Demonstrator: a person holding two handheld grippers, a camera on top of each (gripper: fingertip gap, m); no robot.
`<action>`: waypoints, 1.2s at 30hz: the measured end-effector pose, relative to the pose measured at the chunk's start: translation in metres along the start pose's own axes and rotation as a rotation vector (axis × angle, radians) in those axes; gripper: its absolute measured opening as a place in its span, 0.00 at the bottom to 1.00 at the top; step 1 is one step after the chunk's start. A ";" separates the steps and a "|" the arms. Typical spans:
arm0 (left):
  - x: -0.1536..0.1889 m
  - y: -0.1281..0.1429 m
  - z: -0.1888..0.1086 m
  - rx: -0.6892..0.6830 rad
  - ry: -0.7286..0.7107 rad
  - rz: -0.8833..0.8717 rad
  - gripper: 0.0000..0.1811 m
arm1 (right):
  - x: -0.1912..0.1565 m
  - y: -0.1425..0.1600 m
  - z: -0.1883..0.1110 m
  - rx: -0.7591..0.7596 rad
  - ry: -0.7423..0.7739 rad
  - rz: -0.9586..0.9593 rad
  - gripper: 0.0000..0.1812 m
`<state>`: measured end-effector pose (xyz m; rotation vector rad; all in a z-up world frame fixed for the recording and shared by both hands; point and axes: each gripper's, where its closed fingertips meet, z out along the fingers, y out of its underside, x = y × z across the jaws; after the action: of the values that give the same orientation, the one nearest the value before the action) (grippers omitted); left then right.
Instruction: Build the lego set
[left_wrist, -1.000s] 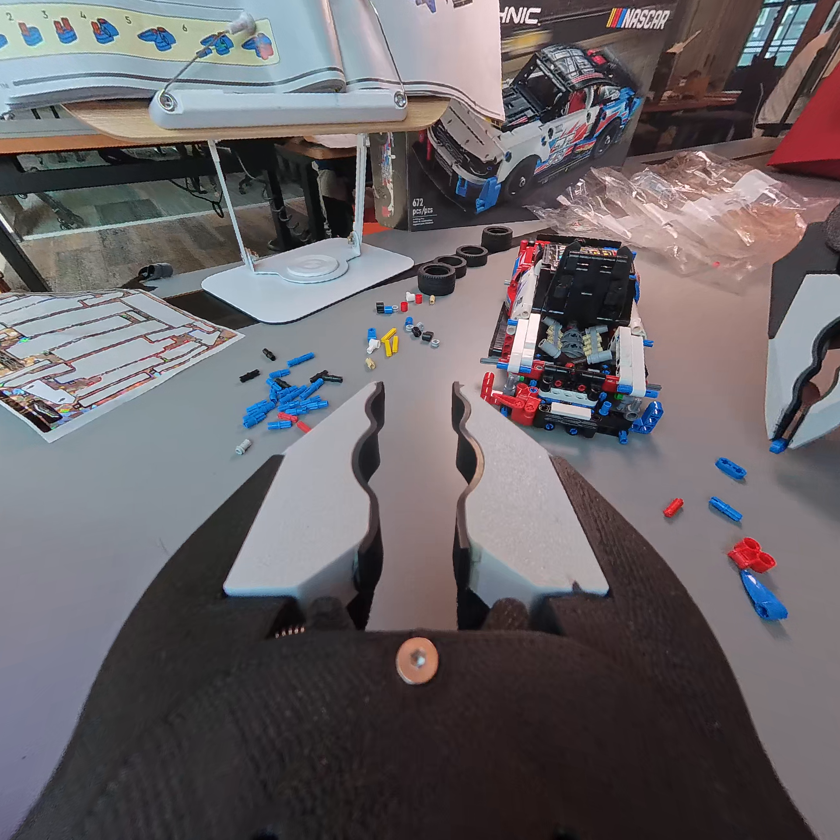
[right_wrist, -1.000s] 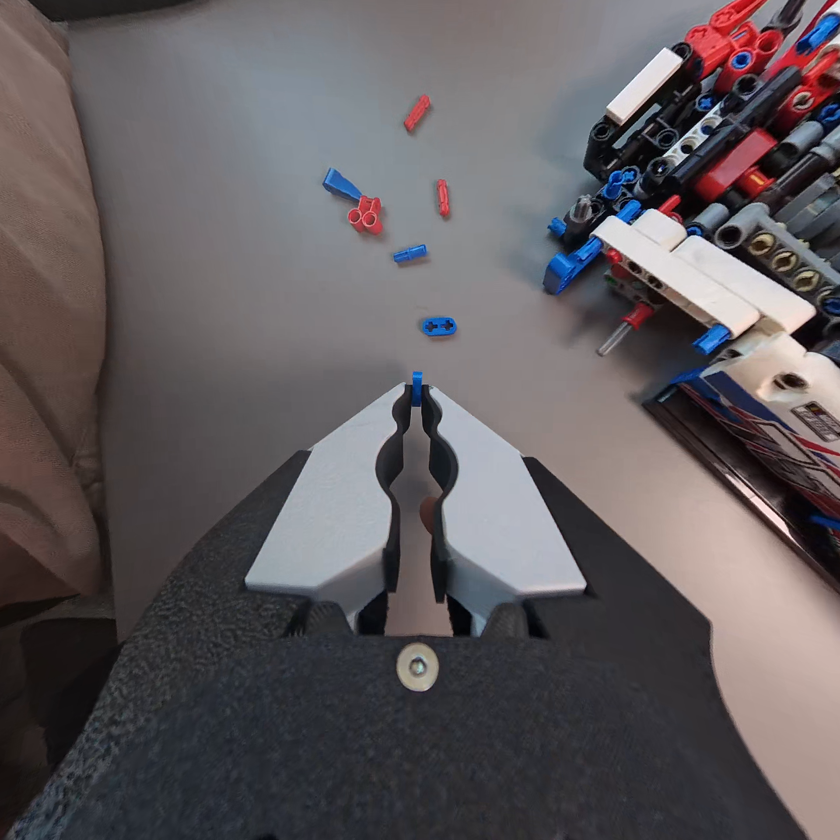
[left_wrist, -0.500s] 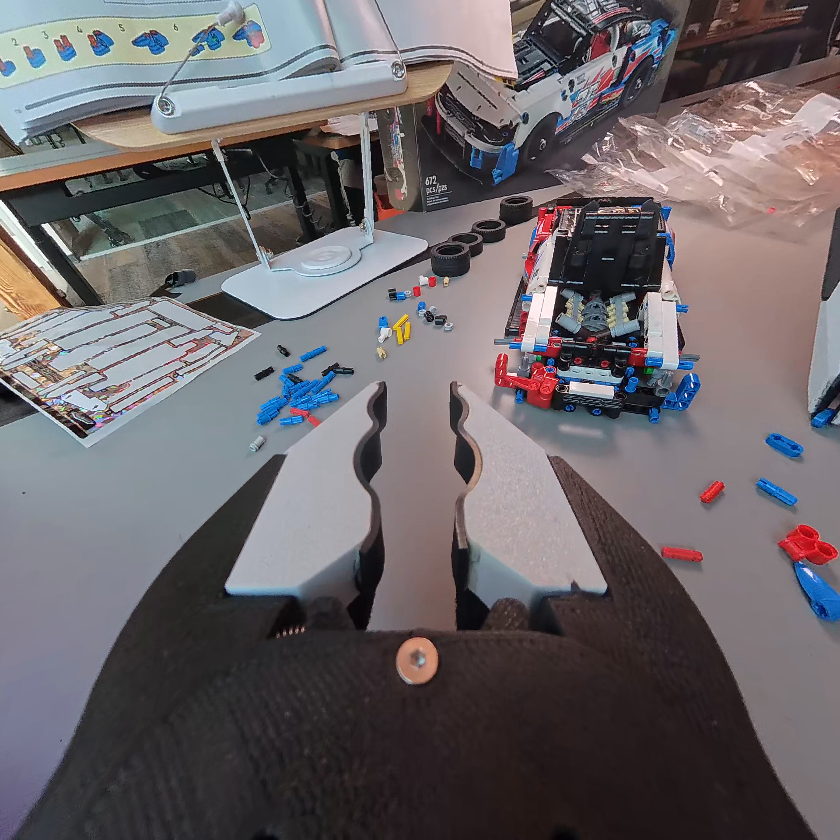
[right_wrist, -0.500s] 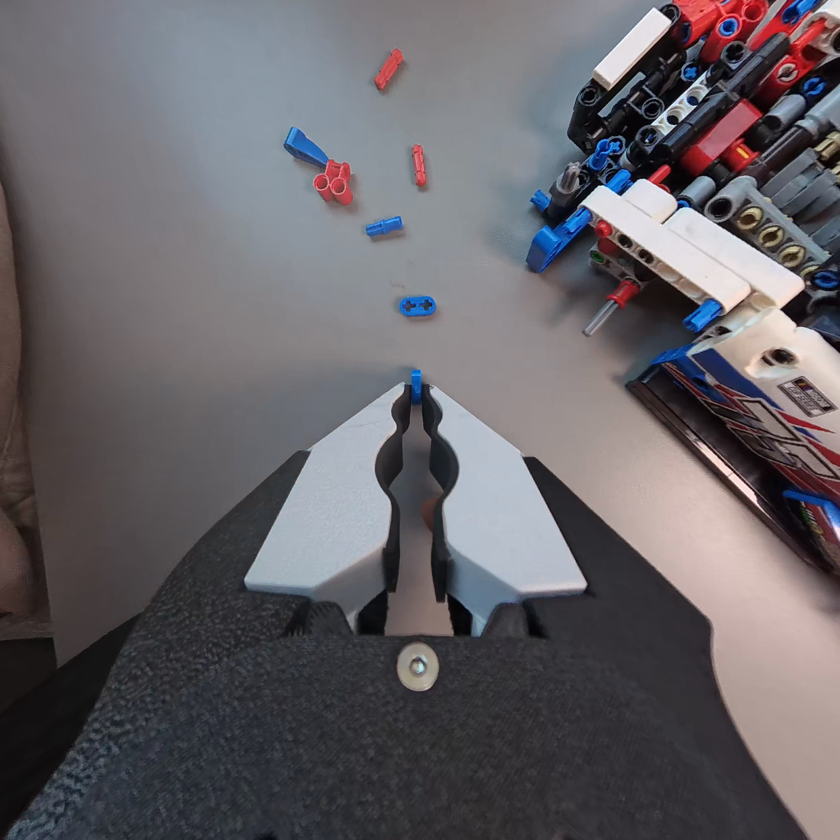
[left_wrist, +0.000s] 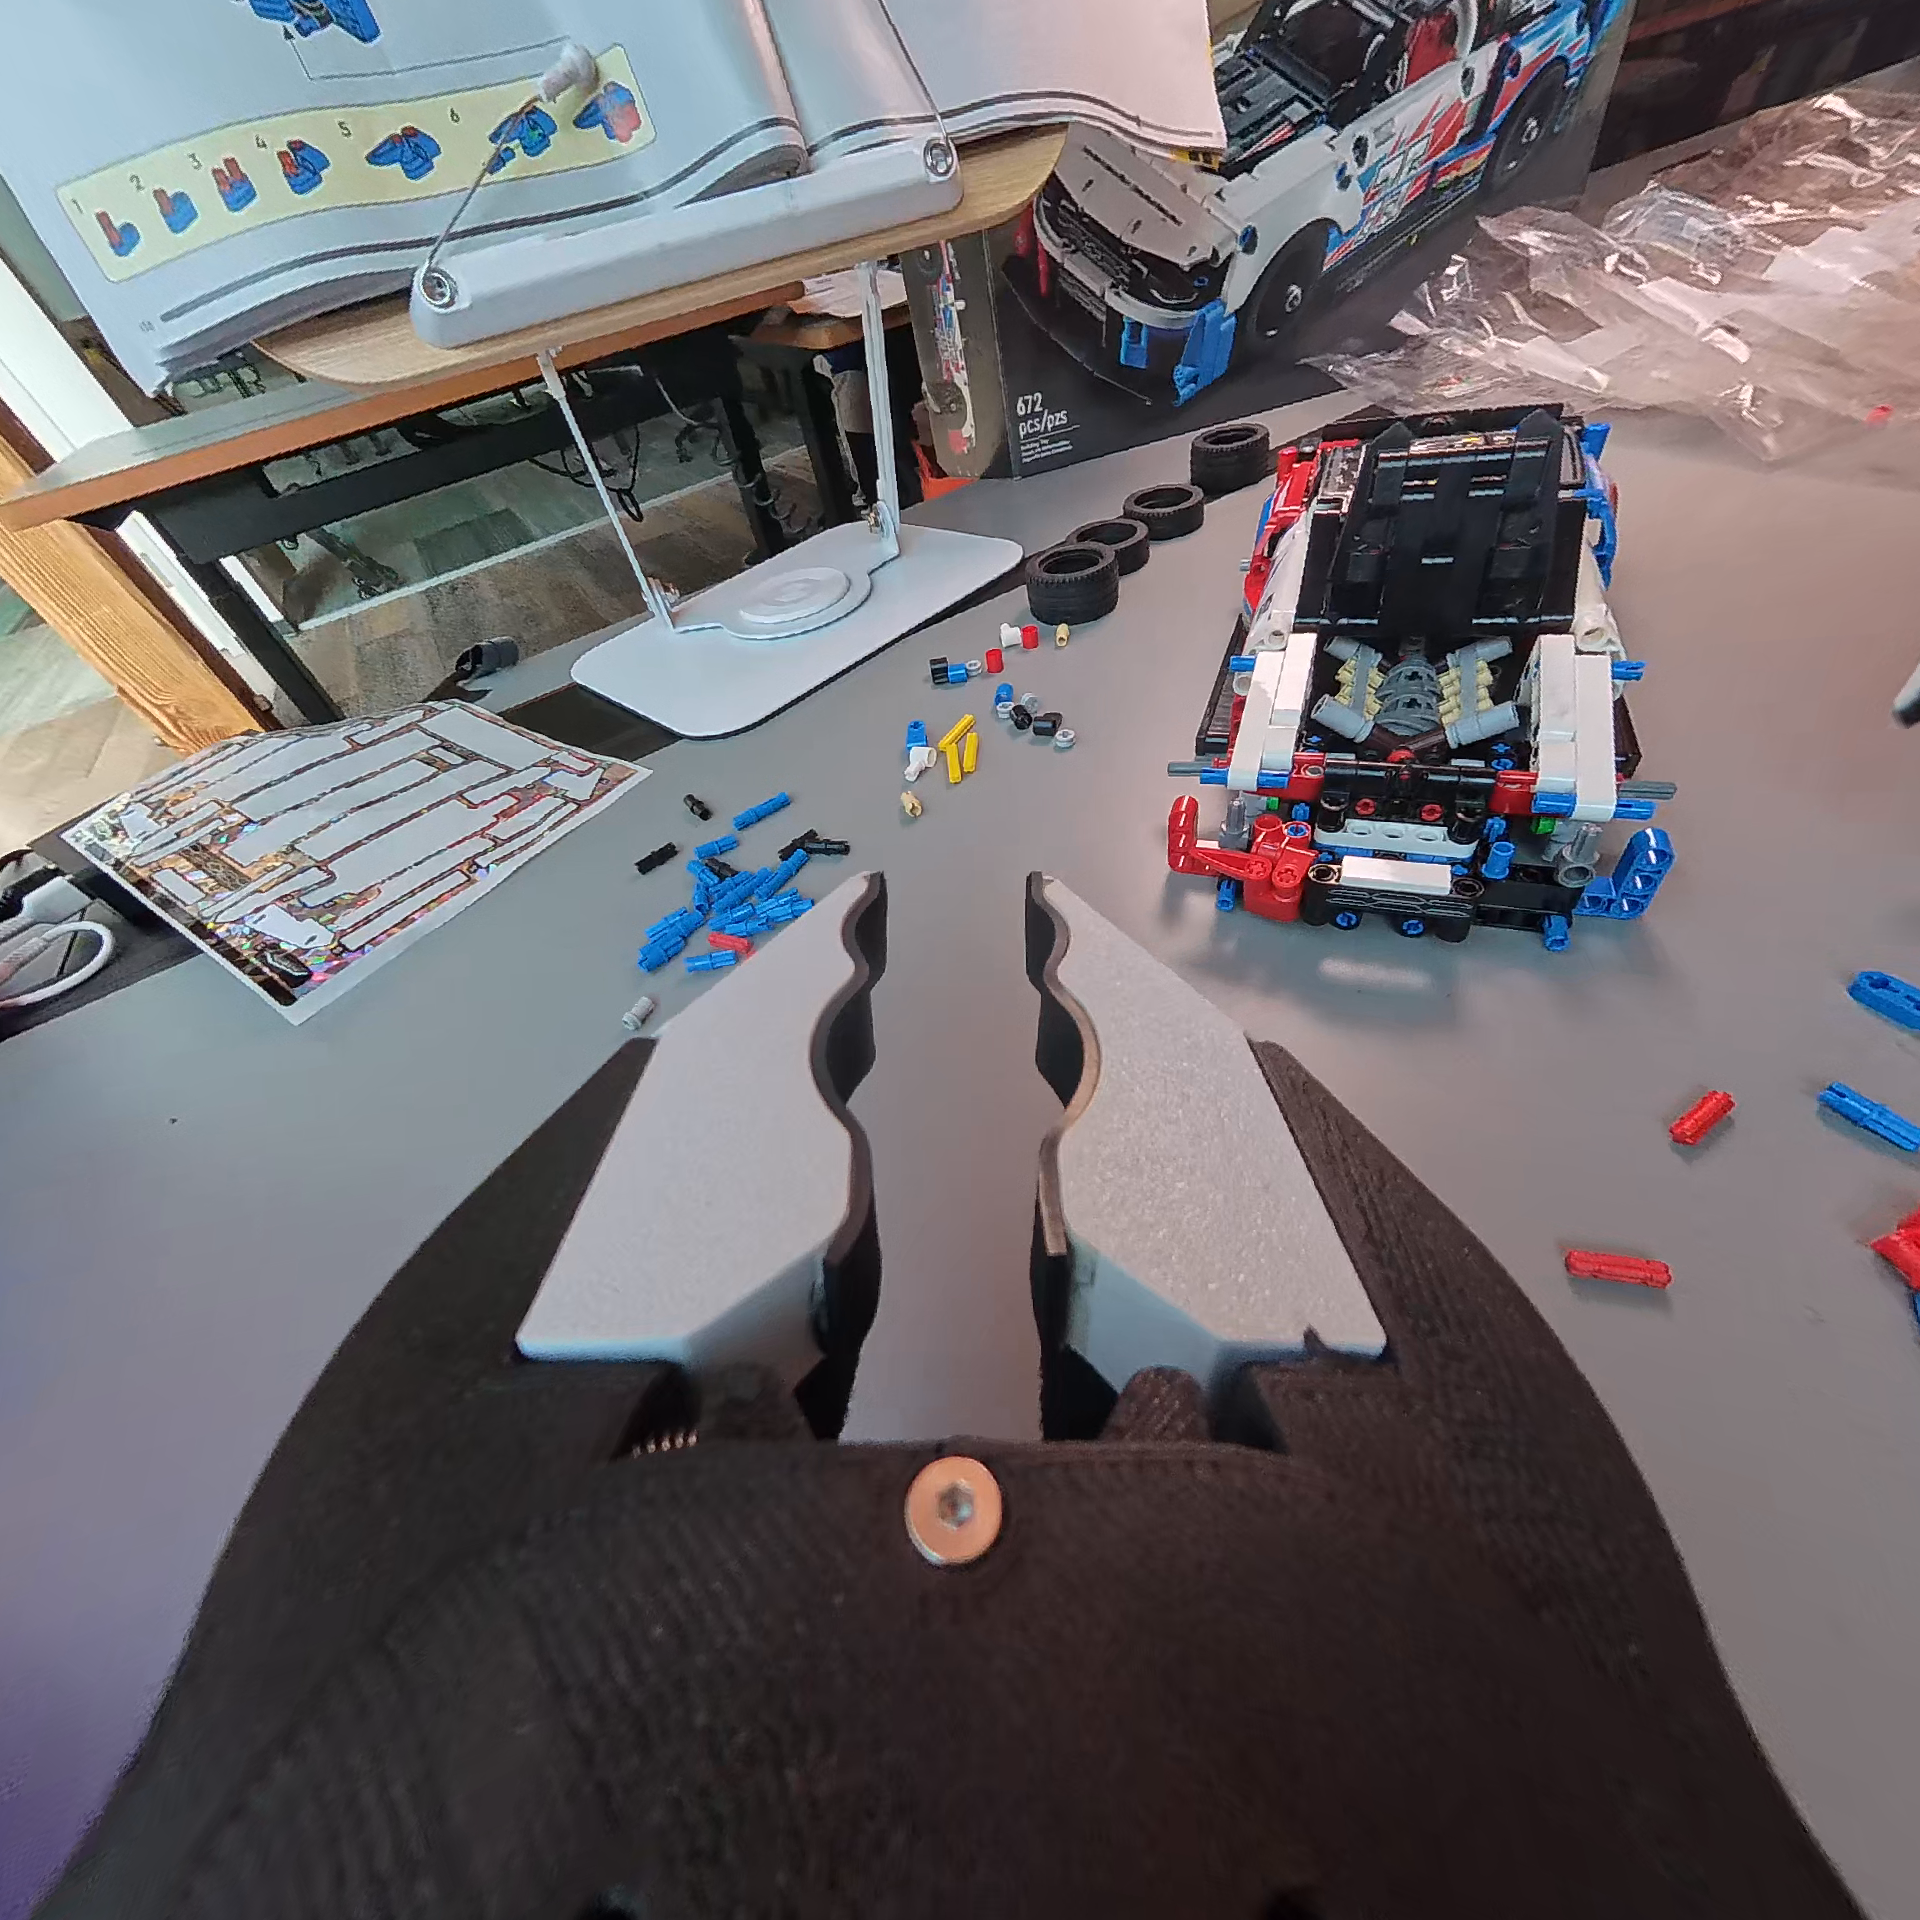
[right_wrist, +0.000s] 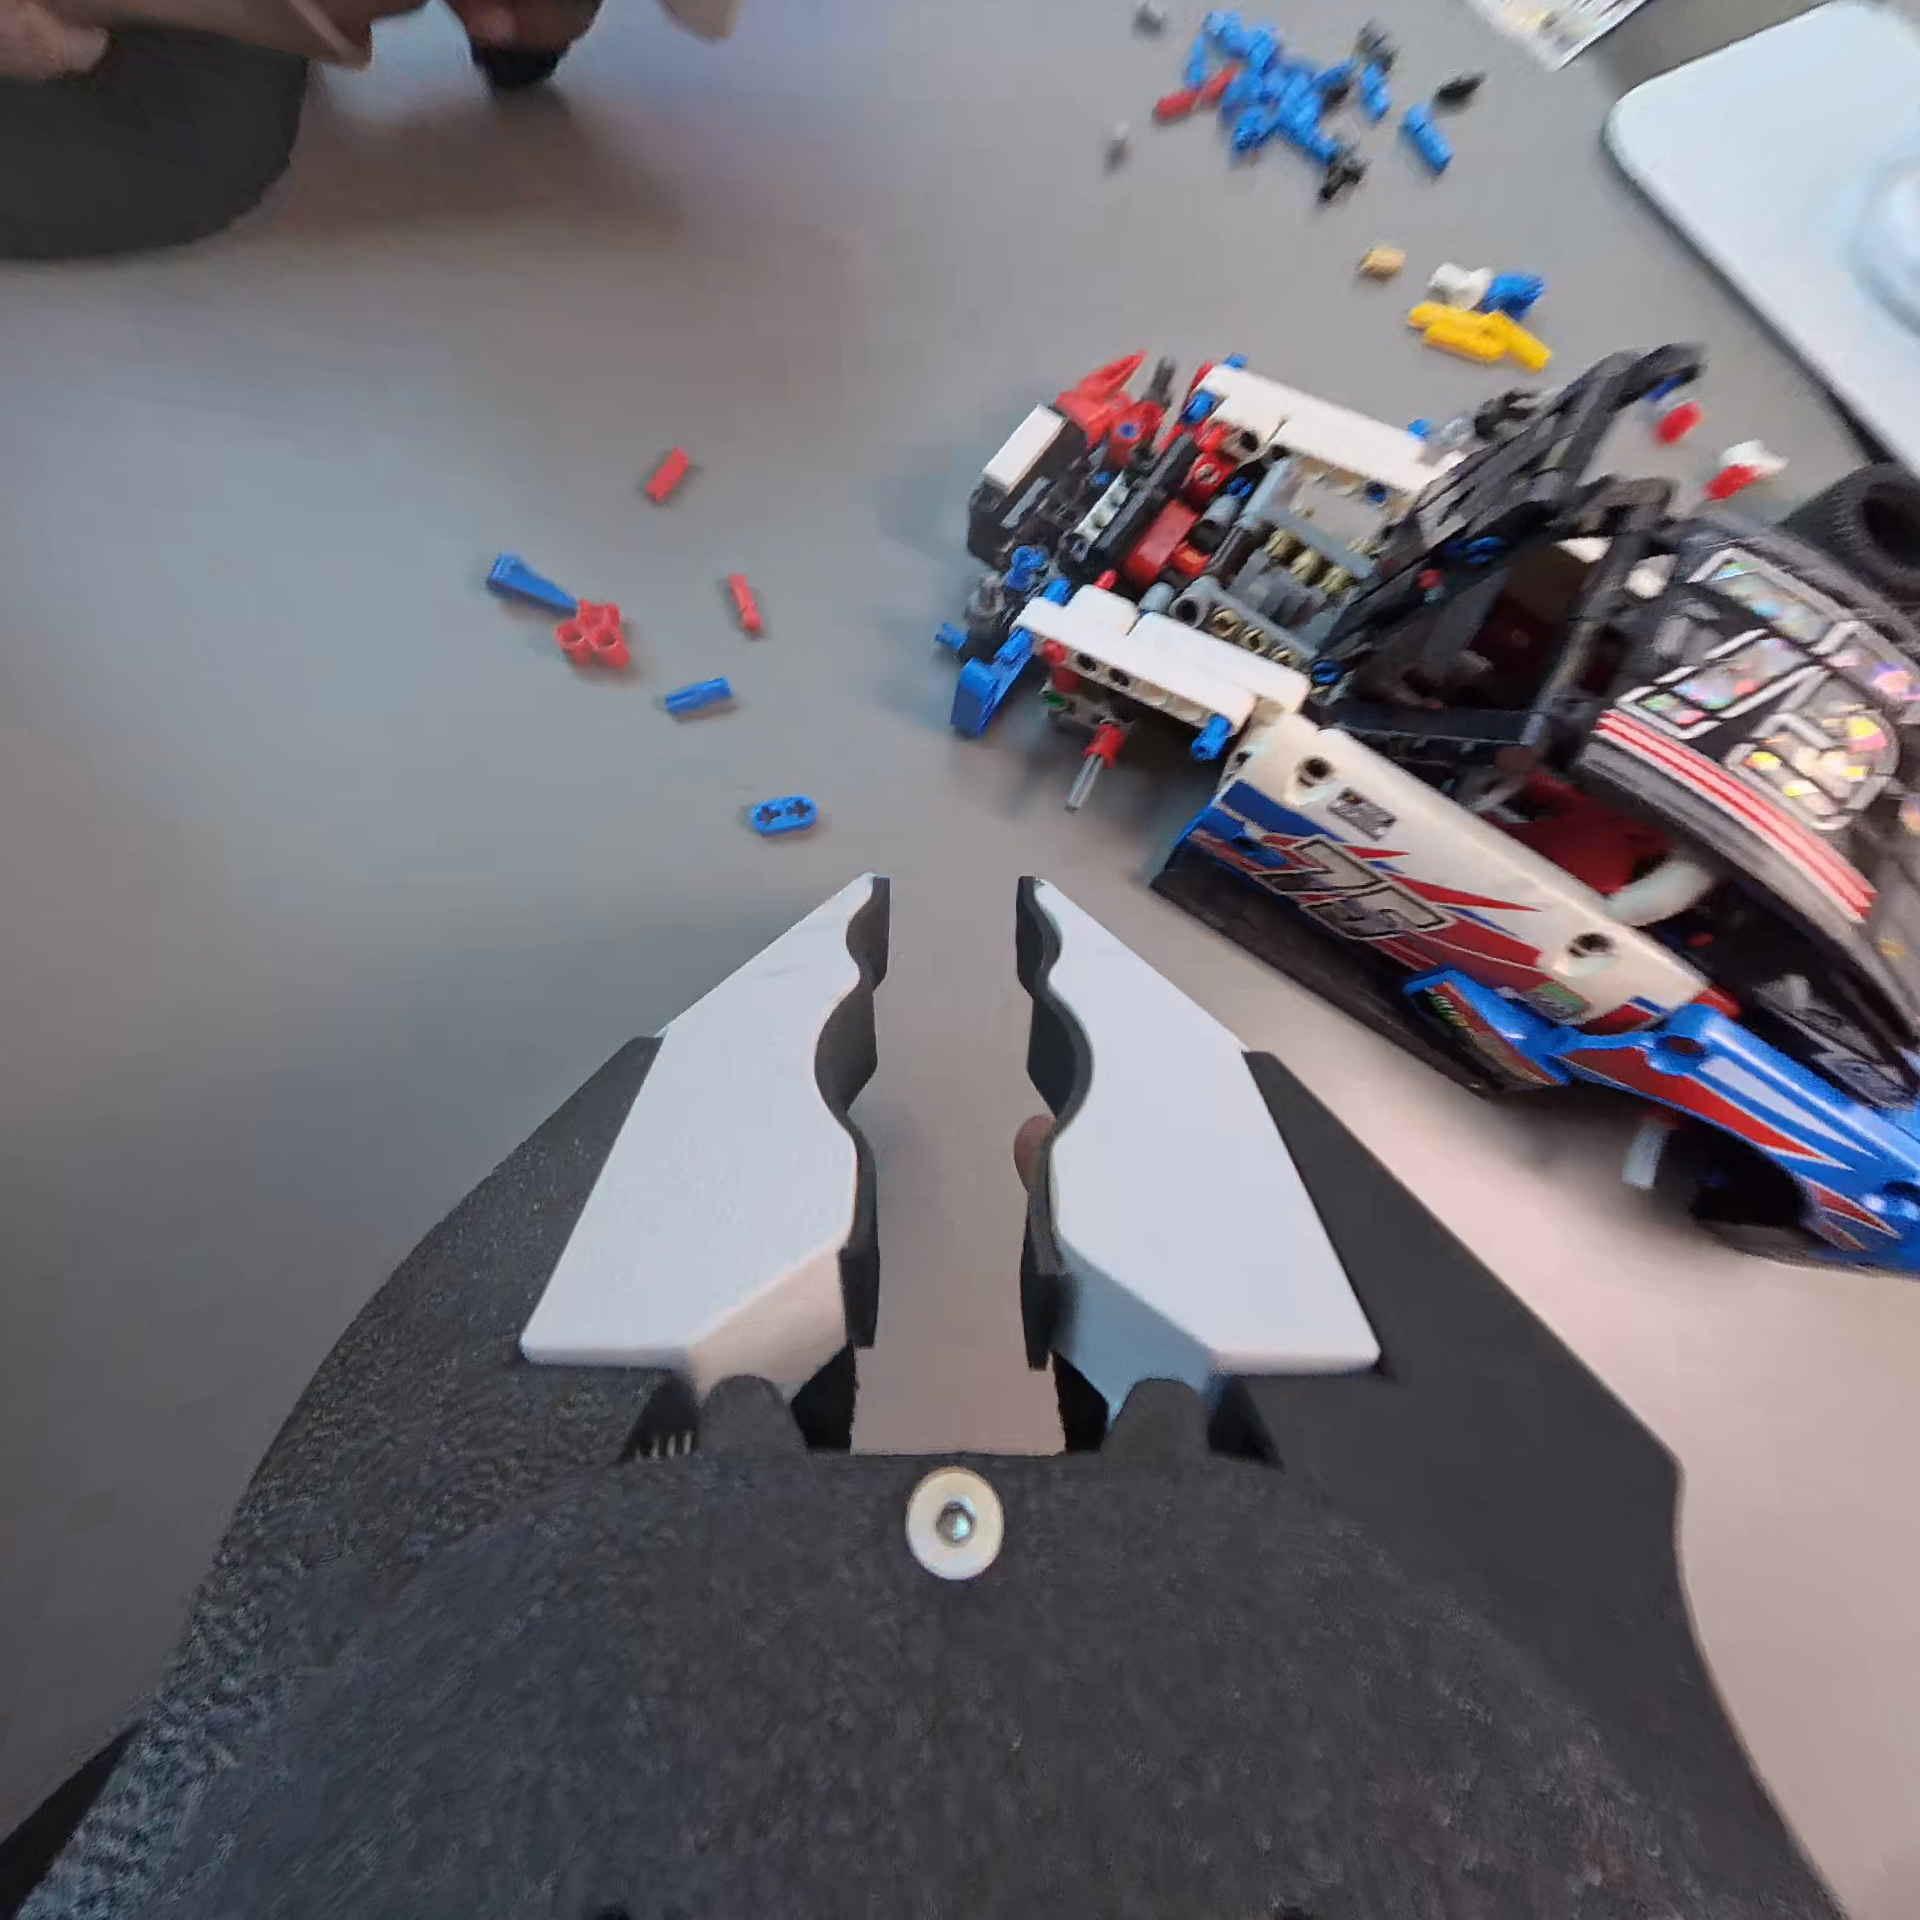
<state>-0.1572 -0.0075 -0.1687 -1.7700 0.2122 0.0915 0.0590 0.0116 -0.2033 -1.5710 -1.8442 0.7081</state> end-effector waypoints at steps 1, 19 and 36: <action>0.000 0.000 0.000 0.000 -0.002 0.004 0.13 | 0.005 -0.006 -0.006 0.051 0.046 0.005 0.12; 0.005 -0.013 -0.004 0.061 0.072 -0.078 0.14 | 0.062 -0.019 -0.044 0.512 0.362 0.150 0.10; 0.012 -0.008 -0.003 0.021 0.148 -0.137 0.15 | 0.091 -0.011 -0.051 0.576 0.448 0.261 0.06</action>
<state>-0.1443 -0.0100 -0.1628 -1.7669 0.1972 -0.1403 0.0793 0.1004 -0.1517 -1.4360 -1.0049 0.8281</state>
